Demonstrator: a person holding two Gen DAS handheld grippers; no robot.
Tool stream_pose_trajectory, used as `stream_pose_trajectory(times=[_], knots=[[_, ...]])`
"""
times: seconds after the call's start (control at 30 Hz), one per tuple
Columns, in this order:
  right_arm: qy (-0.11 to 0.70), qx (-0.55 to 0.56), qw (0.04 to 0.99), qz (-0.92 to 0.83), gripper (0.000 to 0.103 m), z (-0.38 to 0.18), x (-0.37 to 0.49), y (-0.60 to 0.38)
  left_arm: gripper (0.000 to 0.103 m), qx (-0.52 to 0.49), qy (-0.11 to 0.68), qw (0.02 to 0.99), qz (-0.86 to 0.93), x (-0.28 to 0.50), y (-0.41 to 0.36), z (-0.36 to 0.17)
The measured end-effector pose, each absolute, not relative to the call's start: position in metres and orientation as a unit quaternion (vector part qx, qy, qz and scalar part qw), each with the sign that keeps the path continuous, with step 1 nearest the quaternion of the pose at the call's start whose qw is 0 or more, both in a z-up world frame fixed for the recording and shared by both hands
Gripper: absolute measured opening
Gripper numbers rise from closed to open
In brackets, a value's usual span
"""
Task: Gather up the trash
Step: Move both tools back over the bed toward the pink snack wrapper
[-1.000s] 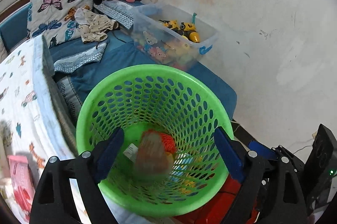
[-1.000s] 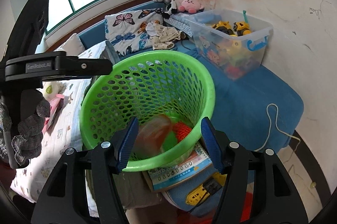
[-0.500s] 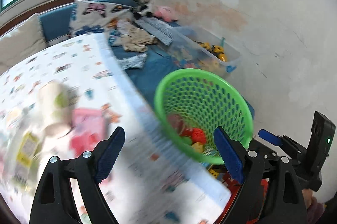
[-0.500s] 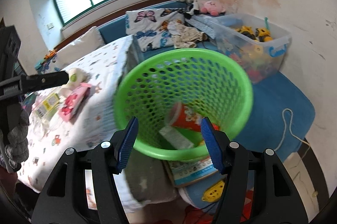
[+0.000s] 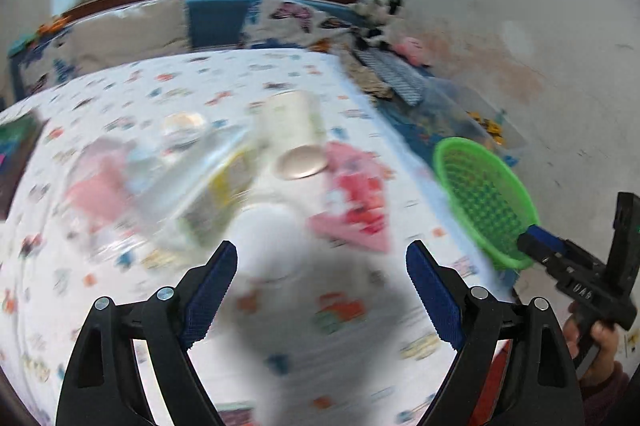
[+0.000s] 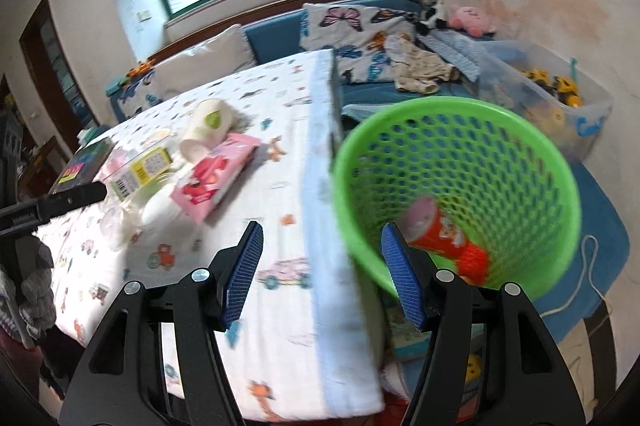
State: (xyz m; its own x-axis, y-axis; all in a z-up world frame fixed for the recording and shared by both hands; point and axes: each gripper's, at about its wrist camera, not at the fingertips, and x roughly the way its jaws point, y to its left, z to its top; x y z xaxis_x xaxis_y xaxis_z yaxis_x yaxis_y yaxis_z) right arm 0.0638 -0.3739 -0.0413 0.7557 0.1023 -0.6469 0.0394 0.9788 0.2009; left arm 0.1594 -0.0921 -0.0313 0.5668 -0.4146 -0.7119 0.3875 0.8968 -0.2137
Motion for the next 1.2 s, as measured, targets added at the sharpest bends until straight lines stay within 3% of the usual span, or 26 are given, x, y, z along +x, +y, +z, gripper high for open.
stream_pose_trajectory(times=[0.47,0.87,1.2], knots=[[0.402,0.114,0.905,0.083,0.062,-0.054,0.132,-0.309,0.084,-0.061,0.428,0.889,-0.153,0.154,-0.007,-0.066],[0.475,0.208,0.853,0.053,0.062,-0.064,0.215,-0.298,0.084,-0.057,0.427,0.889,-0.155,0.152,0.004,-0.076],[0.509,0.199,0.837,0.013,0.062,-0.07,0.247,-0.278,0.084,-0.045,0.435,0.883,-0.168,0.161,0.006,-0.084]])
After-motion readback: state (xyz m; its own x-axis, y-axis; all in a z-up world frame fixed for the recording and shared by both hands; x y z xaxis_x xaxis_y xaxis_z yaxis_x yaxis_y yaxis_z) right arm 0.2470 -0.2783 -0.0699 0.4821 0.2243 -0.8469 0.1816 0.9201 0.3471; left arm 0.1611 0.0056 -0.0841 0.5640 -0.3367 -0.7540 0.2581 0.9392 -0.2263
